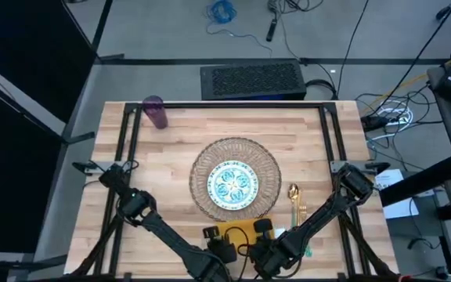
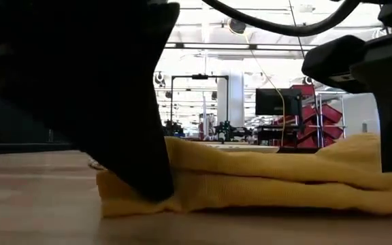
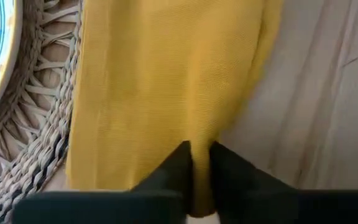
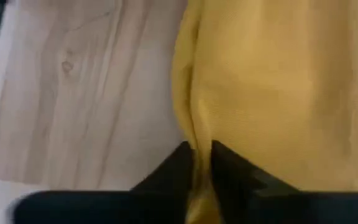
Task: Set table place
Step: Put the yellow table napkin to the left of the white patterned plate
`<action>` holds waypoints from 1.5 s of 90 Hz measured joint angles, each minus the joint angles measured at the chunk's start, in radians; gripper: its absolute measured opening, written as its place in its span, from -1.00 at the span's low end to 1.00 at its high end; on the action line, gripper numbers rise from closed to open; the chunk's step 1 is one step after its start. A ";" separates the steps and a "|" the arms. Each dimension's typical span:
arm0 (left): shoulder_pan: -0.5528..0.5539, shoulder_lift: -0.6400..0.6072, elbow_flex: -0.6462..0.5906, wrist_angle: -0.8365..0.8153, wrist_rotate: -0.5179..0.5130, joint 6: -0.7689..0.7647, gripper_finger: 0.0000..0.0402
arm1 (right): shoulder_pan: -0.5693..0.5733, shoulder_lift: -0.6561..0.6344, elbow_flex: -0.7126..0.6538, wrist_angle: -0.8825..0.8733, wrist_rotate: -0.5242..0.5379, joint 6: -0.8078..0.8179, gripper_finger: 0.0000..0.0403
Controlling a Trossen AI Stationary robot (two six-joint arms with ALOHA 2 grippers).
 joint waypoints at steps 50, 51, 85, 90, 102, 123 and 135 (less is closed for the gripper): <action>-0.030 -0.078 0.006 -0.146 -0.055 -0.051 -1.00 | -0.038 -0.038 0.123 -0.192 -0.027 -0.072 -1.00; -0.030 -0.081 0.006 -0.147 -0.055 -0.051 -1.00 | -0.039 -0.038 0.129 -0.197 -0.030 -0.076 -1.00; -0.034 -0.149 0.008 -0.222 -0.056 -0.129 -1.00 | -0.087 -0.040 0.311 -0.366 -0.062 -0.189 -1.00; -0.034 -0.162 0.008 -0.249 -0.060 -0.130 -1.00 | -0.102 -0.040 0.337 -0.378 -0.062 -0.210 -1.00; -0.034 -0.188 0.008 -0.287 -0.067 -0.130 -1.00 | -0.135 -0.042 0.392 -0.377 -0.056 -0.275 -1.00; -0.033 -0.218 0.008 -0.419 -0.089 -0.162 -1.00 | -0.208 -0.043 0.454 -0.407 -0.052 -0.381 -1.00; -0.033 -0.218 -0.002 -0.463 -0.096 -0.182 -1.00 | -0.243 -0.043 0.455 -0.410 -0.049 -0.426 -1.00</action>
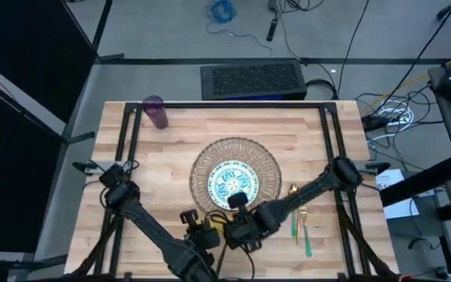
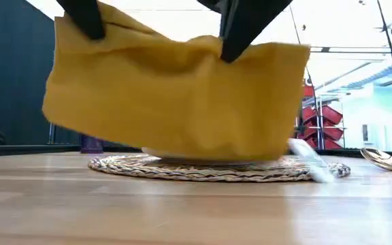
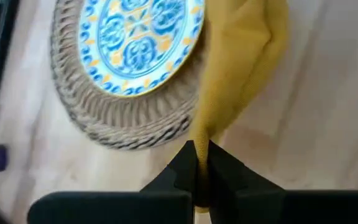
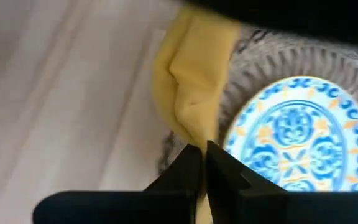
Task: Set table place
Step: Put the yellow table napkin to the left of the white patterned plate
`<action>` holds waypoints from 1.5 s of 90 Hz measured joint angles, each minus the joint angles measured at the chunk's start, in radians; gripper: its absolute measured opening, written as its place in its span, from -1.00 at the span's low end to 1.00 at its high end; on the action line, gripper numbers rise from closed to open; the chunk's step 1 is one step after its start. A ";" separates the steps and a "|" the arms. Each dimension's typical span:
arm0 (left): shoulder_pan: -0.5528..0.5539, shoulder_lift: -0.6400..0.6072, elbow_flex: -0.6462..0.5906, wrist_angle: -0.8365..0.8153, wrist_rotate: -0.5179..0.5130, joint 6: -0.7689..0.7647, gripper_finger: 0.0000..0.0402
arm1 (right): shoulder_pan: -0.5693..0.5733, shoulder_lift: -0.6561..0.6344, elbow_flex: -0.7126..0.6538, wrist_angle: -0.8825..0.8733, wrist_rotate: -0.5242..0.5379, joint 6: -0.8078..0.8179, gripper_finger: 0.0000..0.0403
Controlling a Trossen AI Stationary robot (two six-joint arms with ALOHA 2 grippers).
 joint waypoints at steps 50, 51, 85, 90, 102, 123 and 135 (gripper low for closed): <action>0.019 -0.092 -0.009 -0.003 -0.078 -0.076 -1.00 | -0.058 -0.003 0.037 -0.037 0.002 -0.138 -1.00; 0.019 -0.098 -0.009 -0.003 -0.078 -0.076 -1.00 | -0.058 -0.003 0.040 -0.038 0.002 -0.142 -1.00; 0.040 -0.254 -0.142 -0.004 -0.080 -0.216 -1.00 | -0.188 -0.002 0.153 -0.092 0.004 -0.306 -1.00; 0.040 -0.272 -0.182 -0.002 -0.073 -0.265 -1.00 | -0.212 -0.002 0.152 -0.091 0.004 -0.343 -1.00; 0.042 -0.299 -0.263 -0.003 -0.039 -0.359 -1.00 | -0.273 -0.002 0.152 -0.051 -0.001 -0.425 -1.00; 0.043 -0.301 -0.332 -0.004 0.002 -0.462 -1.00 | -0.369 0.007 0.152 0.067 -0.075 -0.548 -1.00; 0.047 -0.301 -0.337 -0.003 0.003 -0.498 -1.00 | -0.394 0.042 0.152 0.125 -0.114 -0.640 -1.00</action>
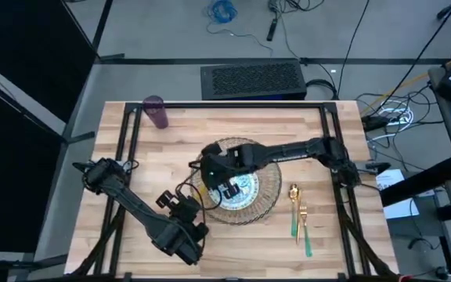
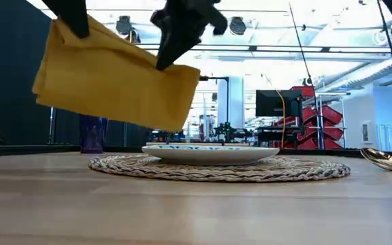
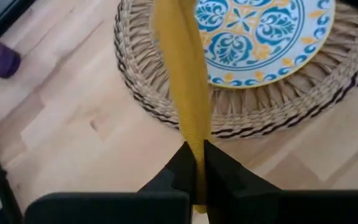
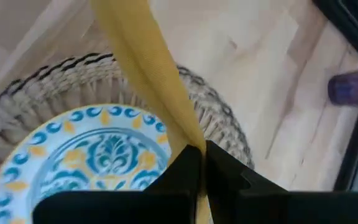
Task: Set table place
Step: Put the yellow table napkin to the left of the white patterned plate
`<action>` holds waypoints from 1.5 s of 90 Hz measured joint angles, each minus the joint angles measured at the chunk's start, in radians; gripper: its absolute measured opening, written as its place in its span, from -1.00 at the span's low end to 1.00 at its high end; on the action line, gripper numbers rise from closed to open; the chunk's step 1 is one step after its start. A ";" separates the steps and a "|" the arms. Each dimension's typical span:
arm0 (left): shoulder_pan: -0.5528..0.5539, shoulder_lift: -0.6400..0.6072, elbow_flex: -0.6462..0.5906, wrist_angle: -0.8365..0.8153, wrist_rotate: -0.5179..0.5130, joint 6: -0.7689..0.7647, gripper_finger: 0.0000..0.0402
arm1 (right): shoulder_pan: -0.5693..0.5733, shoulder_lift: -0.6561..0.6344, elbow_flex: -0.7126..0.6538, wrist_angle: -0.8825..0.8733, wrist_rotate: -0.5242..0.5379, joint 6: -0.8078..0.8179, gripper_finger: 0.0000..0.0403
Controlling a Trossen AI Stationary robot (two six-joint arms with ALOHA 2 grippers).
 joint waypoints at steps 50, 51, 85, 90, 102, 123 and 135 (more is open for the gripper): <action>0.067 -0.051 -0.199 0.002 0.018 -0.131 -1.00 | -0.098 0.100 -0.001 0.301 -0.047 -0.271 -1.00; 0.068 -0.059 -0.207 0.003 0.018 -0.138 -1.00 | -0.100 0.101 -0.001 0.305 -0.048 -0.276 -1.00; 0.082 -0.190 -0.301 0.001 -0.020 -0.229 -1.00 | -0.170 0.148 -0.001 0.445 -0.159 -0.323 -1.00; 0.089 -0.191 -0.309 0.001 -0.025 -0.229 -1.00 | -0.170 0.166 -0.001 0.454 -0.163 -0.335 -1.00; 0.097 -0.191 -0.354 0.000 -0.011 -0.232 -1.00 | -0.169 0.209 0.001 0.499 -0.175 -0.354 -1.00; 0.095 -0.219 -0.452 0.010 0.062 -0.262 -1.00 | -0.175 0.257 0.090 0.476 -0.180 -0.348 -1.00; 0.087 -0.231 -0.465 0.028 0.067 -0.264 -1.00 | -0.189 0.259 0.125 0.496 -0.180 -0.345 -1.00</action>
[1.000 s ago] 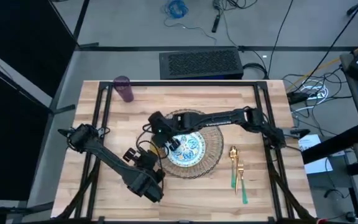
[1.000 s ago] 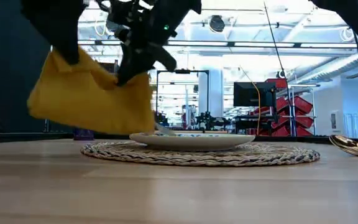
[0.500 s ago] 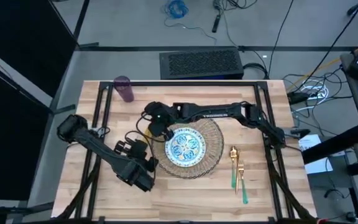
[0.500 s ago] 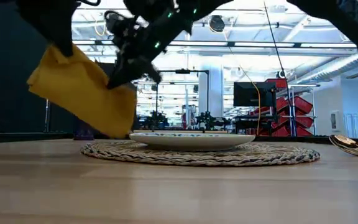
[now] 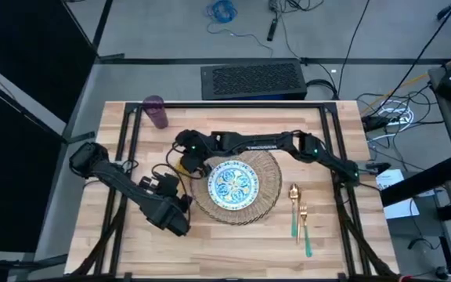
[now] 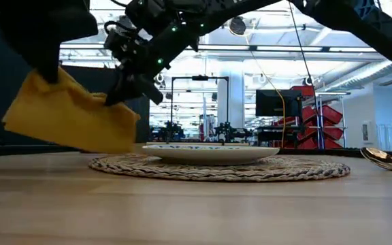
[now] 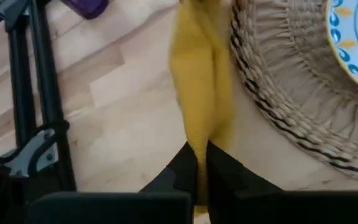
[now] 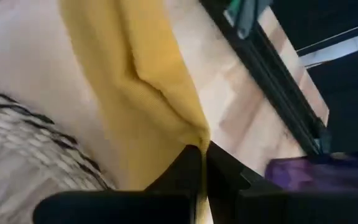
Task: Set table place
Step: Put the yellow table napkin to the left of the white patterned plate
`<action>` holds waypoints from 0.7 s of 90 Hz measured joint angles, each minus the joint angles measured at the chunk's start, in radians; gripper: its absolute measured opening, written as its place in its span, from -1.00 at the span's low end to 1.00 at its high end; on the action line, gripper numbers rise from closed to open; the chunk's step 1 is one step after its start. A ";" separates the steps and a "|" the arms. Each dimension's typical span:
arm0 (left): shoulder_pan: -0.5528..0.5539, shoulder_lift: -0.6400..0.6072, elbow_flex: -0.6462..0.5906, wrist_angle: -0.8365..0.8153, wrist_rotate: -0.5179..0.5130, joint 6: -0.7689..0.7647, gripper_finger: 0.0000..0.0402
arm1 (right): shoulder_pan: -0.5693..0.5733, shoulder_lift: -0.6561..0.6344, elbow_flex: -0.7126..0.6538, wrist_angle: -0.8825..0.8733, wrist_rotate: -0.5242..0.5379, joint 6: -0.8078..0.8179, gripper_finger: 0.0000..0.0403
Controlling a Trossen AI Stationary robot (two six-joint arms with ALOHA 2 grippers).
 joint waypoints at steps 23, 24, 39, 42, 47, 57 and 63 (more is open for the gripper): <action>-0.009 -0.024 0.000 -0.016 0.015 -0.045 -1.00 | -0.010 0.000 0.032 -0.002 -0.007 0.013 -1.00; -0.009 -0.024 0.000 -0.013 0.014 -0.045 -1.00 | -0.010 0.001 0.032 -0.005 -0.011 0.017 -1.00; -0.006 -0.024 -0.041 0.099 -0.031 -0.045 -1.00 | -0.013 0.030 0.032 -0.008 -0.045 0.054 -1.00; -0.003 -0.024 -0.053 0.119 -0.032 -0.045 -1.00 | -0.013 0.035 0.031 -0.011 -0.045 0.057 -1.00; -0.002 -0.023 -0.069 0.135 -0.031 -0.045 -1.00 | -0.013 0.044 0.028 -0.019 -0.047 0.056 -1.00; -0.002 -0.023 -0.085 0.135 -0.024 -0.048 -1.00 | -0.013 0.049 0.028 0.001 -0.048 0.052 -1.00; -0.002 -0.023 -0.086 0.112 -0.014 -0.052 -1.00 | -0.014 0.049 0.029 0.026 -0.049 0.052 -1.00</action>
